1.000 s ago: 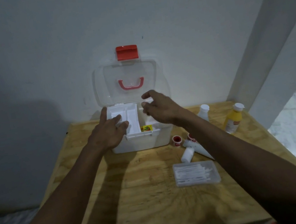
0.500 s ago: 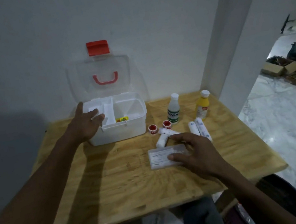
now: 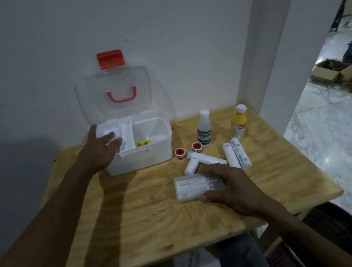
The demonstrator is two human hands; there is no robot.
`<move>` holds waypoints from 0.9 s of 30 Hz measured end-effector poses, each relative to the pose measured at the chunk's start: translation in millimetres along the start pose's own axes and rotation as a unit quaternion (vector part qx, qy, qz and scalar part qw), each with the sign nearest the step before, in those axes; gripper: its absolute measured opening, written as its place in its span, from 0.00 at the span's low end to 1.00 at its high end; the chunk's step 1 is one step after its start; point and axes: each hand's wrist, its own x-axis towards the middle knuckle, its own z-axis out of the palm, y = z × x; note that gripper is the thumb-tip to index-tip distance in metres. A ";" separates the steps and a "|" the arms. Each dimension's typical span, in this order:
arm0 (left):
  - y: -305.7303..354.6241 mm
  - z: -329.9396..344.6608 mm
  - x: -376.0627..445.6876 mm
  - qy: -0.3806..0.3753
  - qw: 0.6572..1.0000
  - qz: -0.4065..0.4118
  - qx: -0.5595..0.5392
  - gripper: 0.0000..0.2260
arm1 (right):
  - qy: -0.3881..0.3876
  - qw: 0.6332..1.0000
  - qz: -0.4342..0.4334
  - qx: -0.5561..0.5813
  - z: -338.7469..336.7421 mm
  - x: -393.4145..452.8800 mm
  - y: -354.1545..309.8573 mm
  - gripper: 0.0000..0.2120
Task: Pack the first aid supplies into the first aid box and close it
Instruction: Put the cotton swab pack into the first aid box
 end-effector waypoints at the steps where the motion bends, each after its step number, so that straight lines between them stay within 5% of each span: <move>1: 1.2 -0.1 -0.7 0.000 1.000 0.000 0.001 0.25 | 0.003 1.000 -0.002 0.001 -2.7 0.7 -3.6 0.26; 11: 1.8 -2.5 -3.0 -0.007 1.000 0.000 0.018 0.26 | 0.093 0.992 -0.075 -0.050 -39.9 104.6 -79.1 0.31; 27: 7.8 -5.2 -10.3 -0.007 0.998 0.015 0.064 0.23 | -0.018 0.981 -0.054 -0.188 17.7 209.0 -88.1 0.38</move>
